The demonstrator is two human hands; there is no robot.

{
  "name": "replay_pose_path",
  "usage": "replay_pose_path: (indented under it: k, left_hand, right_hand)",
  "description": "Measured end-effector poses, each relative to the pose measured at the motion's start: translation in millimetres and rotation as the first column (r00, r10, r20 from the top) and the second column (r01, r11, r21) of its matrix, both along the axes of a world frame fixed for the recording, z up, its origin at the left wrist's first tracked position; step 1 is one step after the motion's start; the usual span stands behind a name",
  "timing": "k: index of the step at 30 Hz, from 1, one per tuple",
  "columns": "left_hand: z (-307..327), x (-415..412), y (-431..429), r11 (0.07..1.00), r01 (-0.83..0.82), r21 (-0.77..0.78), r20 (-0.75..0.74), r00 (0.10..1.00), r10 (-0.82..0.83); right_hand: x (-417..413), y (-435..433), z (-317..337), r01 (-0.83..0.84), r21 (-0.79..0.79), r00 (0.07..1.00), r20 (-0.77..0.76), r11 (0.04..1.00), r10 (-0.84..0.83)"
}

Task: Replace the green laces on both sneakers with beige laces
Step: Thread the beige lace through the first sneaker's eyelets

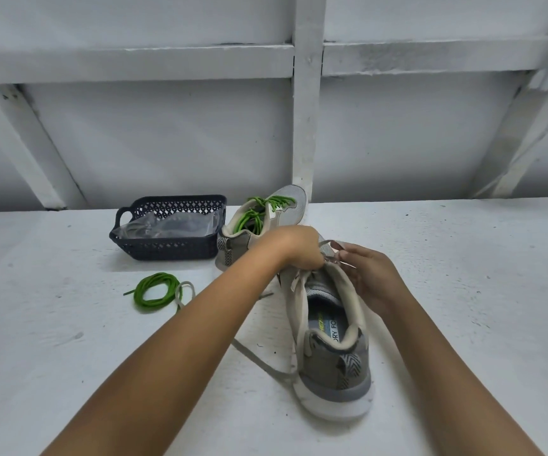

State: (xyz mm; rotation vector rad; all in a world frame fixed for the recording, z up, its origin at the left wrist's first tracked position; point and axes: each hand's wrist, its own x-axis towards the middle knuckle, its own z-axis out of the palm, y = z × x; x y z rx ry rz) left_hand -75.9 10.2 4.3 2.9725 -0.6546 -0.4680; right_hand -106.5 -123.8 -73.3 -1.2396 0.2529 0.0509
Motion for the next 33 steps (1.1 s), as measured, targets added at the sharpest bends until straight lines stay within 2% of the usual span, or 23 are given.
replay_pose_path:
  k: [6,9,12,15,21,27,31,33]
  left_hand:
    - [-4,-5,-5,1.000,-0.015,-0.001,0.019,1.000,0.015]
    - [-8,-7,-1,0.991,-0.064,-0.117,0.034,0.997,0.069]
    - [-10,-11,8,0.957,-0.112,-0.267,0.121,0.981,0.149]
    - [-9,-16,15,0.933,-0.098,-0.346,0.167,0.972,0.164]
    - [-12,-21,23,0.879,-0.090,-0.468,0.049,0.991,0.127]
    - [-9,-29,27,0.763,-0.148,-0.629,-0.108,0.989,0.103]
    - [7,-44,33,0.624,-0.142,-0.768,-0.227,0.972,-0.058]
    - [13,-51,39,0.637,-0.085,-0.766,-0.245,0.955,-0.167]
  right_hand:
    - [3,0,-4,0.016,-0.014,1.000,0.005,1.000,-0.016]
    - [1,1,-1,0.009,-0.017,1.000,0.006,1.000,-0.009]
    - [2,2,1,0.007,-0.002,1.000,-0.027,1.000,-0.007]
    - [5,1,2,0.031,0.031,0.997,-0.067,0.999,-0.029]
    - [9,2,3,0.022,0.043,0.994,-0.110,0.999,-0.017]
    - [10,5,6,0.008,-0.016,0.991,-0.136,1.000,-0.010]
    - [9,5,8,-0.011,-0.053,0.992,-0.130,0.999,0.004]
    - [9,5,8,-0.001,-0.039,0.991,-0.137,0.999,-0.004]
